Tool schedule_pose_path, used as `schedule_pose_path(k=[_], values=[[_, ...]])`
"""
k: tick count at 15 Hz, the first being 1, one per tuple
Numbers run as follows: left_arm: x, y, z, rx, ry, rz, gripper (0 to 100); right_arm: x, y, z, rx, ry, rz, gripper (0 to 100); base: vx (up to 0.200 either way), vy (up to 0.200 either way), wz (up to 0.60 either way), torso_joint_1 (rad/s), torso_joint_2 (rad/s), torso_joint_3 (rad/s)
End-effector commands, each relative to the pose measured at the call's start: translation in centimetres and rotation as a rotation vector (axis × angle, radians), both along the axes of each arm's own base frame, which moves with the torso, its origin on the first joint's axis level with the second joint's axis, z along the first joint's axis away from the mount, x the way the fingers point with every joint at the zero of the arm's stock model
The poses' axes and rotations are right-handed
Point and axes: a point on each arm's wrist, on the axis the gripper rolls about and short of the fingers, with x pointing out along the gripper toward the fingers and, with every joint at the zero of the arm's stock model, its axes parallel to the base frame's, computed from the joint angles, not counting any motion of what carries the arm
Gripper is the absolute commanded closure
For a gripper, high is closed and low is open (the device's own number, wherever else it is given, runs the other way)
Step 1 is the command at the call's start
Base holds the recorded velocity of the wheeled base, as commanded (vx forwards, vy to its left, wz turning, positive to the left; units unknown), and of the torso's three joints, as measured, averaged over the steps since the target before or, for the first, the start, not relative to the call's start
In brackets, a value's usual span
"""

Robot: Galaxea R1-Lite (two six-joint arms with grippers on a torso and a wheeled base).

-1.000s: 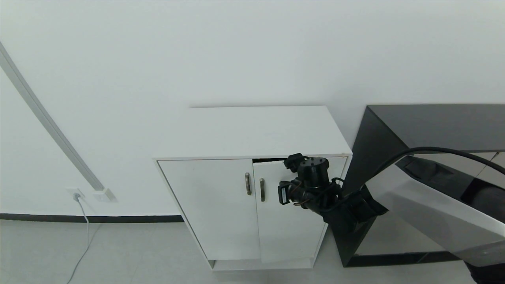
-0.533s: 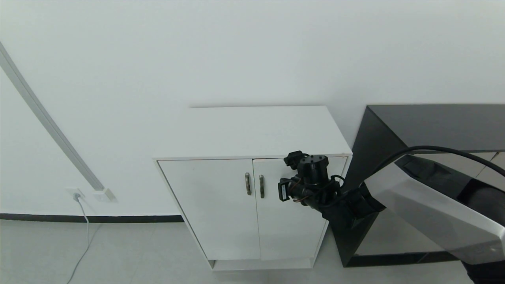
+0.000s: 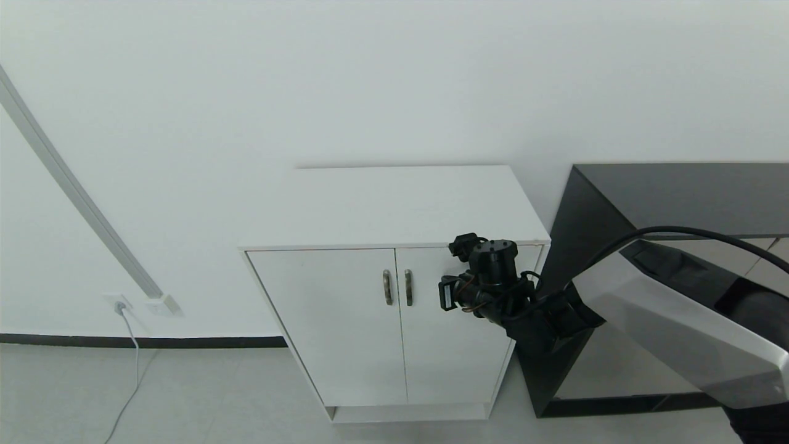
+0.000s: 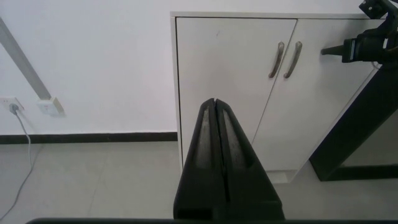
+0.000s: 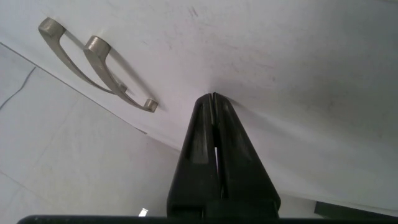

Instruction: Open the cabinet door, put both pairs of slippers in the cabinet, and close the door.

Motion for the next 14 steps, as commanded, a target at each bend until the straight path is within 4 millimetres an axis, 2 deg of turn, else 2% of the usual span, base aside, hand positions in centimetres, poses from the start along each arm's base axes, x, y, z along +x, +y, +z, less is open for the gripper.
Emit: schedule_pose_path(k=[1, 11, 14], values=[[0.0, 0.0, 0.0, 0.0, 0.001, 0.001, 100, 0.0, 0.0, 0.0, 0.0, -0.001, 0.0, 100, 0.0, 0.0, 0.0, 0.0, 0.0, 0.0], [0.0, 0.0, 0.0, 0.0, 0.001, 0.001, 100, 0.1, 0.1, 0.2, 0.005, -0.009, -0.001, 100, 0.0, 0.0, 0.0, 0.0, 0.0, 0.0], [0.0, 0.0, 0.0, 0.0, 0.001, 0.001, 100, -1.7, -0.5, 1.5, 0.004, -0.008, 0.01, 100, 0.0, 0.0, 0.0, 0.0, 0.0, 0.0]])
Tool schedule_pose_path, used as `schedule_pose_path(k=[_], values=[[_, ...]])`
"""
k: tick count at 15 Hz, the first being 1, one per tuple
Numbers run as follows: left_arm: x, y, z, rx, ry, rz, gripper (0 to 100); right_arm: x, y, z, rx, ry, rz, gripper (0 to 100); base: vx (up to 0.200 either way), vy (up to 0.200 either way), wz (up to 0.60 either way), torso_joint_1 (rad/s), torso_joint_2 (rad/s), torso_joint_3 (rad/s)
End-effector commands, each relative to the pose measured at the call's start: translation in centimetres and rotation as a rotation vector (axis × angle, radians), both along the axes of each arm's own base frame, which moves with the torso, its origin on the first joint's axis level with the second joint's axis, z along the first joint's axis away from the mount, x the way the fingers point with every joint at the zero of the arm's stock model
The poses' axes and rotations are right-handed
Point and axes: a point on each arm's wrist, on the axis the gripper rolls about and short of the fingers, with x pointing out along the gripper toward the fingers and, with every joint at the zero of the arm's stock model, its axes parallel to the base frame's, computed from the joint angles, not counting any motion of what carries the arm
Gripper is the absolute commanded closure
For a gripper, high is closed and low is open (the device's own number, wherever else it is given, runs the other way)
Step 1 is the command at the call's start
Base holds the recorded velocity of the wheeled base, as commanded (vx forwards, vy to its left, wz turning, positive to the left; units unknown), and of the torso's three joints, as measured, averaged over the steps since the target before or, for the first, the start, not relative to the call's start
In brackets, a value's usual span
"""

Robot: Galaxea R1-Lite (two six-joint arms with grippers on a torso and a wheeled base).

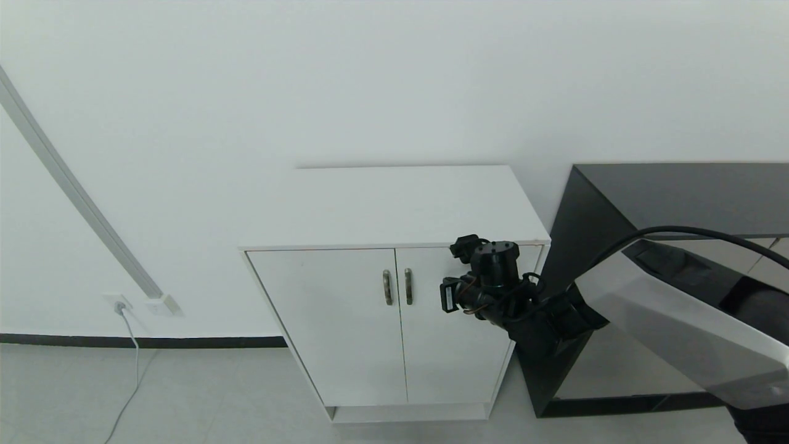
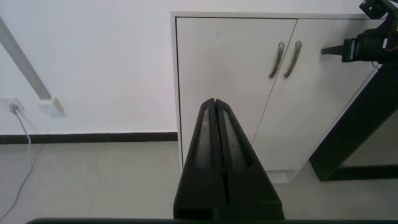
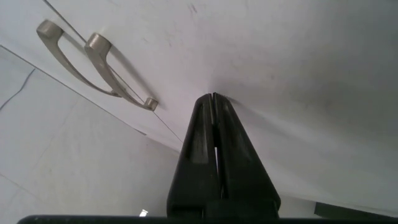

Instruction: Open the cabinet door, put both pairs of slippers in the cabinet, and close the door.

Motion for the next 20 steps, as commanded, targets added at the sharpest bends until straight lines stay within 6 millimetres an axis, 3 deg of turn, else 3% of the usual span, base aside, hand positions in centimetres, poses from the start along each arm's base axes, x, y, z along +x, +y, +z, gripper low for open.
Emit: schedule_pose_path(k=[1, 7, 8, 13, 14, 16, 17, 20], values=[[0.0, 0.0, 0.0, -0.001, 0.001, 0.001, 100, -1.9, -0.7, 2.1, 0.013, -0.018, 0.012, 100, 0.0, 0.0, 0.0, 0.0, 0.0, 0.0], [0.0, 0.0, 0.0, -0.002, 0.001, 0.0, 100, -8.5, -6.1, 6.2, 0.02, -0.053, -0.002, 100, 0.0, 0.0, 0.0, 0.0, 0.0, 0.0], [0.0, 0.0, 0.0, -0.002, 0.001, 0.001, 100, -10.2, -8.0, 7.0, 0.017, -0.052, -0.02, 100, 0.0, 0.0, 0.0, 0.0, 0.0, 0.0], [0.0, 0.0, 0.0, -0.001, 0.001, 0.001, 100, -13.8, -14.8, 9.4, -0.026, -0.118, -0.286, 100, 0.0, 0.0, 0.0, 0.0, 0.0, 0.0], [0.0, 0.0, 0.0, -0.002, 0.001, 0.0, 100, -15.5, -17.1, 10.0, -0.038, -0.136, -0.339, 100, 0.0, 0.0, 0.0, 0.0, 0.0, 0.0], [0.0, 0.0, 0.0, -0.001, 0.001, 0.0, 100, -17.3, -19.7, 10.1, -0.059, -0.147, -0.409, 100, 0.0, 0.0, 0.0, 0.0, 0.0, 0.0], [0.0, 0.0, 0.0, -0.001, 0.001, 0.0, 100, -19.1, -22.5, 9.6, -0.083, -0.14, -0.498, 100, 0.0, 0.0, 0.0, 0.0, 0.0, 0.0], [0.0, 0.0, 0.0, -0.002, 0.001, 0.001, 100, -22.4, -25.6, 8.4, -0.083, -0.12, -0.585, 100, 0.0, 0.0, 0.0, 0.0, 0.0, 0.0]])
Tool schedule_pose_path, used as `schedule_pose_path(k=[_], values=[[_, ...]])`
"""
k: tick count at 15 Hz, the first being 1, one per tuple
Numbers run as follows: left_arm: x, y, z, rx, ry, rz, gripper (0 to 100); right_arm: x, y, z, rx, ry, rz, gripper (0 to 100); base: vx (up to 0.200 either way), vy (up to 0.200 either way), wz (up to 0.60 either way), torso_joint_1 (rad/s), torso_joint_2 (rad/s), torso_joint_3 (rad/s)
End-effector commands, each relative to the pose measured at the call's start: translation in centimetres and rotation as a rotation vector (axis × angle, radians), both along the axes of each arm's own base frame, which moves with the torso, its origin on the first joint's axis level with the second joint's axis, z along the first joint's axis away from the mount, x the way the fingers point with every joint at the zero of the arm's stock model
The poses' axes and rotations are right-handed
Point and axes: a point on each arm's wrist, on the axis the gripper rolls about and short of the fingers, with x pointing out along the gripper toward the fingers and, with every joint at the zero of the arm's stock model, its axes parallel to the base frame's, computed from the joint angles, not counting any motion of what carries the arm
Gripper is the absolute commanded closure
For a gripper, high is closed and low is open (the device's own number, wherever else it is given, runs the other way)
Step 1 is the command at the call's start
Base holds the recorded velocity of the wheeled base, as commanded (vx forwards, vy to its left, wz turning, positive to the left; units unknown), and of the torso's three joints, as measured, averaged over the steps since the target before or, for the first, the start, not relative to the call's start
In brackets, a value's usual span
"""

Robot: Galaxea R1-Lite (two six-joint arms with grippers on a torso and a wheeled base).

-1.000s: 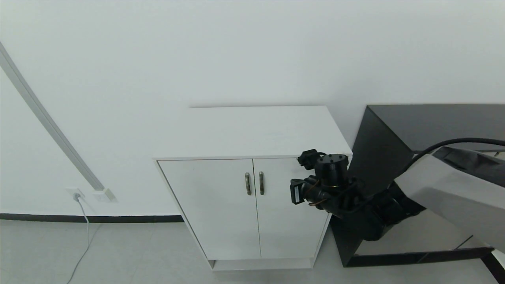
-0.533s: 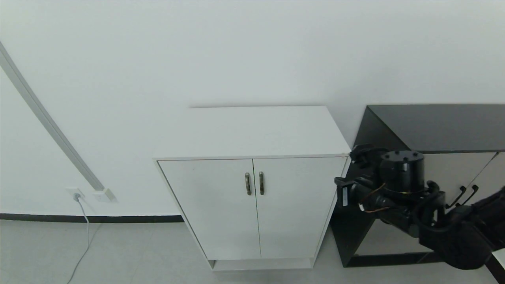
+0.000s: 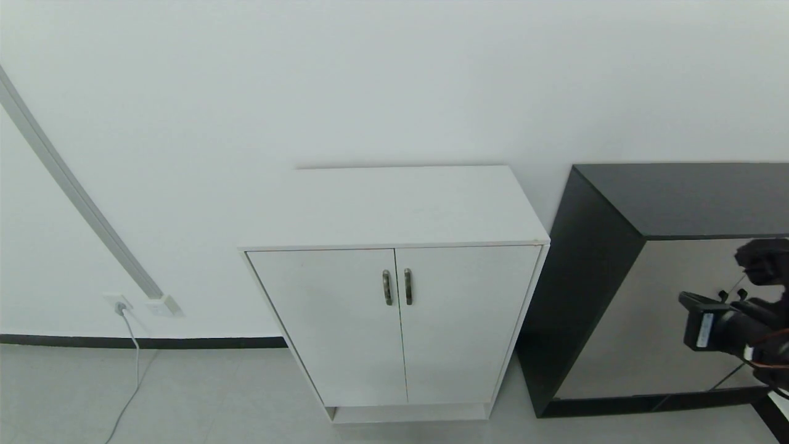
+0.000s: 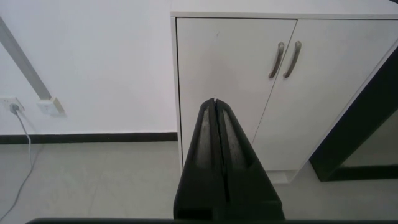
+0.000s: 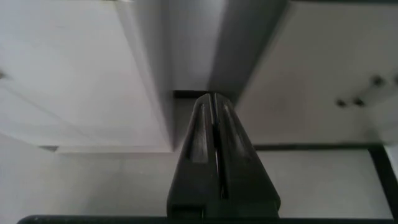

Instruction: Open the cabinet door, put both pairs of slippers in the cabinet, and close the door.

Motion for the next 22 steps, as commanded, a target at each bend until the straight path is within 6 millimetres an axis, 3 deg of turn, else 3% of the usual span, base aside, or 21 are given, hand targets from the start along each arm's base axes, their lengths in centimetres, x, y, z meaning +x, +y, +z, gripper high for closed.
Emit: schedule_pose_path(k=[1, 3, 13, 22], values=[[0.0, 0.0, 0.0, -0.001, 0.001, 0.0, 100, -3.9, -2.2, -0.1, 0.015, -0.04, -0.052, 100, 0.0, 0.0, 0.0, 0.0, 0.0, 0.0], [0.0, 0.0, 0.0, -0.001, 0.001, 0.001, 100, -6.5, -2.5, -0.9, 0.022, -0.044, -0.037, 100, 0.0, 0.0, 0.0, 0.0, 0.0, 0.0], [0.0, 0.0, 0.0, -0.001, 0.001, 0.0, 100, -15.3, -2.9, -2.8, 0.029, -0.022, -0.006, 100, 0.0, 0.0, 0.0, 0.0, 0.0, 0.0], [0.0, 0.0, 0.0, -0.001, 0.001, -0.002, 100, -18.7, -2.7, -5.2, 0.063, 0.033, 0.195, 100, 0.0, 0.0, 0.0, 0.0, 0.0, 0.0]])
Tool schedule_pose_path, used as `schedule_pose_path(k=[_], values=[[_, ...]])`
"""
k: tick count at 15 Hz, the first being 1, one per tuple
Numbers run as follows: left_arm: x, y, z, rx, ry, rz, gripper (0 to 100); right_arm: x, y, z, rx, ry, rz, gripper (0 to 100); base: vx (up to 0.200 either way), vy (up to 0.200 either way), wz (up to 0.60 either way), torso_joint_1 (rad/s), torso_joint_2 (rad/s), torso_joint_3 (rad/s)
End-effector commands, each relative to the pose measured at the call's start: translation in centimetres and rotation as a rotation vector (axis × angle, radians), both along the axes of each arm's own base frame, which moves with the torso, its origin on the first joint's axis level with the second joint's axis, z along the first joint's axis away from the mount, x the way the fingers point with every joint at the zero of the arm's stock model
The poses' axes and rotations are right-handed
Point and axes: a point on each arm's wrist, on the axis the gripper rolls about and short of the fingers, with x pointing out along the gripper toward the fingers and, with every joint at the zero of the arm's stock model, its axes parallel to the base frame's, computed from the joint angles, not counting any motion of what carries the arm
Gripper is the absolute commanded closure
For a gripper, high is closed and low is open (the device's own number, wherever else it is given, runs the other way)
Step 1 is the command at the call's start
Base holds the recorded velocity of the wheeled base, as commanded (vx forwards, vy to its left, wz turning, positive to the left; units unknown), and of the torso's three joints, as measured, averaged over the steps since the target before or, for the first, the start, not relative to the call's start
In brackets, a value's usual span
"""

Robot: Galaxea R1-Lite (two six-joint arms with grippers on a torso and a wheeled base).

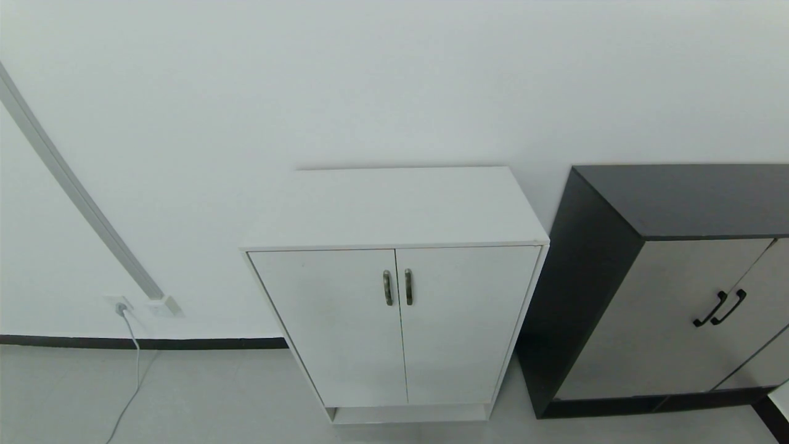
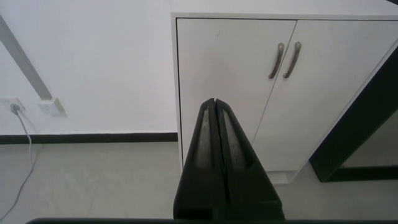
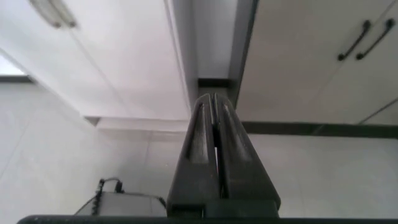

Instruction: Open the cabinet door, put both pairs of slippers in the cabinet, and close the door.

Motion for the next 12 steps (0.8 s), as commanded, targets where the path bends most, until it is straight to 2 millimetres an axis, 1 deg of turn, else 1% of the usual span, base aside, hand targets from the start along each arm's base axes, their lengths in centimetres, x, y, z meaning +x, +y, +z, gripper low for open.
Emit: schedule_pose_path(k=[1, 3, 7, 9, 12], values=[[0.0, 0.0, 0.0, 0.0, 0.001, 0.0, 100, -0.6, 0.0, -0.4, 0.004, -0.024, 0.034, 100, 0.0, 0.0, 0.0, 0.0, 0.0, 0.0], [0.0, 0.0, 0.0, 0.0, 0.001, 0.0, 100, -0.8, 0.0, -1.4, 0.002, 0.01, 0.073, 100, 0.0, 0.0, 0.0, 0.0, 0.0, 0.0], [0.0, 0.0, 0.0, 0.0, 0.001, 0.002, 100, -1.1, -0.1, -1.4, 0.01, -0.029, 0.133, 100, 0.0, 0.0, 0.0, 0.0, 0.0, 0.0], [0.0, 0.0, 0.0, 0.0, 0.001, 0.0, 100, -1.6, -0.2, -2.0, -0.036, -0.088, 0.181, 100, 0.0, 0.0, 0.0, 0.0, 0.0, 0.0], [0.0, 0.0, 0.0, 0.0, 0.001, 0.0, 100, -1.7, -0.2, -2.0, -0.036, -0.102, 0.153, 100, 0.0, 0.0, 0.0, 0.0, 0.0, 0.0]])
